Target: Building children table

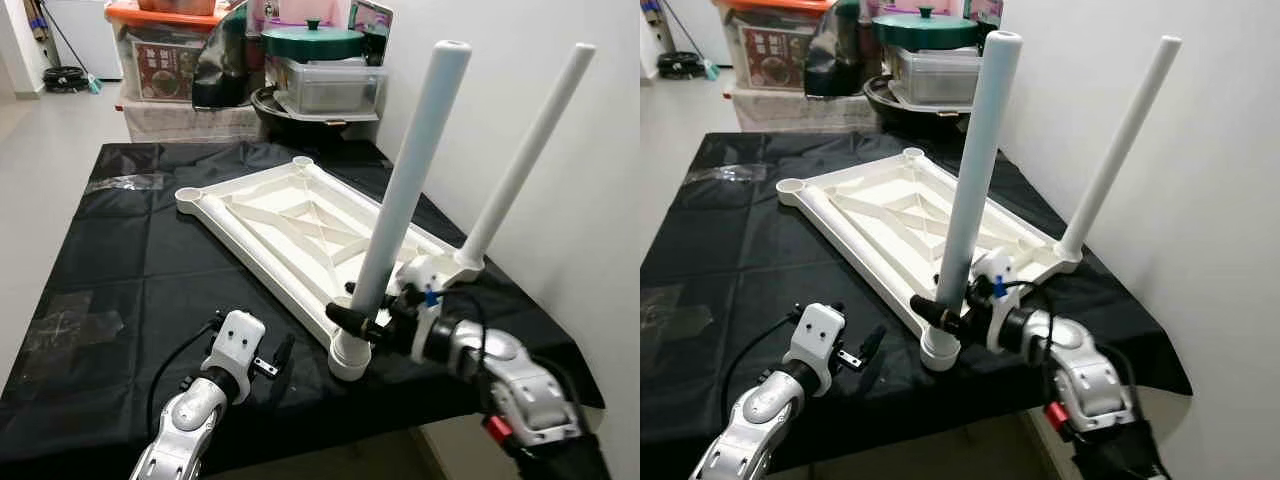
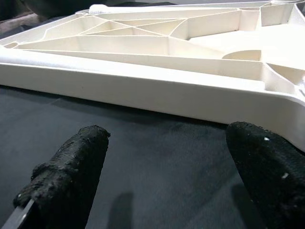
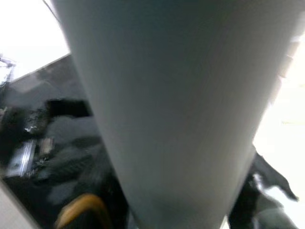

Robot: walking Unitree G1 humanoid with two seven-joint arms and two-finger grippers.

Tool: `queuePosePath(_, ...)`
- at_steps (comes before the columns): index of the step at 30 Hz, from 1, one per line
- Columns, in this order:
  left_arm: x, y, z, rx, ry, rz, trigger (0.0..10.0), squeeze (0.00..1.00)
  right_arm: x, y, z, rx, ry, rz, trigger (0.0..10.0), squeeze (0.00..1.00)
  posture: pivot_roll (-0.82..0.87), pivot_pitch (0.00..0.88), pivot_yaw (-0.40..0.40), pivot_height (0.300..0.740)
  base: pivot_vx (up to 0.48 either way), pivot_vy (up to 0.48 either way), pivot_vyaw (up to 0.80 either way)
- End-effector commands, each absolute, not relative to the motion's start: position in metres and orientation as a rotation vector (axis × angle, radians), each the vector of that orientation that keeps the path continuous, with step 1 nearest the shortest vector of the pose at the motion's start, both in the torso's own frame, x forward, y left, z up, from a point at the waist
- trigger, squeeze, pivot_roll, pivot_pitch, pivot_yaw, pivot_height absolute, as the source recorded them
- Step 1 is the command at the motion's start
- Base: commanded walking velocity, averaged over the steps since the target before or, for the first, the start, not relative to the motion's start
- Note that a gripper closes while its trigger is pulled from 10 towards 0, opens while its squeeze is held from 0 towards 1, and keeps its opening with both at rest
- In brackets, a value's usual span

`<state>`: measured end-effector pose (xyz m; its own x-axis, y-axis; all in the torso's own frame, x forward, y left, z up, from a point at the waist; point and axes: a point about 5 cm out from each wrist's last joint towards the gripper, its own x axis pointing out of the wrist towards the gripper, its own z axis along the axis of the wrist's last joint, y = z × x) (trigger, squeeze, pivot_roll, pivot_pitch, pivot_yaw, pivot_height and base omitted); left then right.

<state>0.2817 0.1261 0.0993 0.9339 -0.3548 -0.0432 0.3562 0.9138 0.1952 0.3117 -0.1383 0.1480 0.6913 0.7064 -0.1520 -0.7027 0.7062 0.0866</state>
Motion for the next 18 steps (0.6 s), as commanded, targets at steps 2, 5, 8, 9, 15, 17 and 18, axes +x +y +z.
queuePosePath(2, 0.281, 0.125, 0.099, 0.206, 0.008, -0.369, 10.0, 0.00, 0.327, -0.153, 0.133, 0.024, 0.258, 0.491, 0.0, 0.00, 0.09, 0.000, -0.123, 0.740, 0.000, 0.000, 0.00)
queuePosePath(5, 0.281, 0.124, 0.099, 0.206, 0.007, -0.369, 10.0, 0.00, 0.334, -0.168, 0.128, 0.056, 0.274, 0.237, 0.0, 0.00, 0.09, 0.000, -0.123, 0.740, 0.000, 0.000, 0.00)
queuePosePath(8, 0.280, 0.123, 0.099, 0.205, 0.007, -0.372, 10.0, 0.00, 0.326, -0.186, 0.118, 0.087, 0.287, -0.044, 0.0, 0.00, 0.08, 0.000, -0.123, 0.740, 0.000, 0.000, 0.00)
queuePosePath(9, 0.280, 0.123, 0.099, 0.205, 0.007, -0.372, 10.0, 0.00, 0.326, -0.186, 0.118, 0.087, 0.287, -0.044, 0.0, 0.00, 0.08, 0.000, -0.123, 0.740, 0.000, 0.000, 0.00)
queuePosePath(15, 0.281, 0.123, 0.099, 0.206, 0.007, -0.375, 10.0, 0.00, 0.312, -0.162, 0.116, -0.013, 0.273, -0.065, 10.0, 0.00, 0.08, 0.000, -0.117, 0.740, 0.000, 0.000, 0.00)
queuePosePath(17, 0.282, 0.123, 0.099, 0.206, 0.007, -0.377, 10.0, 0.00, 0.314, -0.155, 0.121, 0.029, 0.225, -0.027, 10.0, 0.00, 0.08, 0.000, -0.117, 0.740, 0.000, 0.000, 0.00)
queuePosePath(18, 0.282, 0.123, 0.099, 0.206, 0.007, -0.377, 10.0, 0.00, 0.314, -0.155, 0.121, 0.029, 0.225, -0.027, 10.0, 0.00, 0.08, 0.000, -0.117, 0.740, 0.000, 0.000, 0.00)
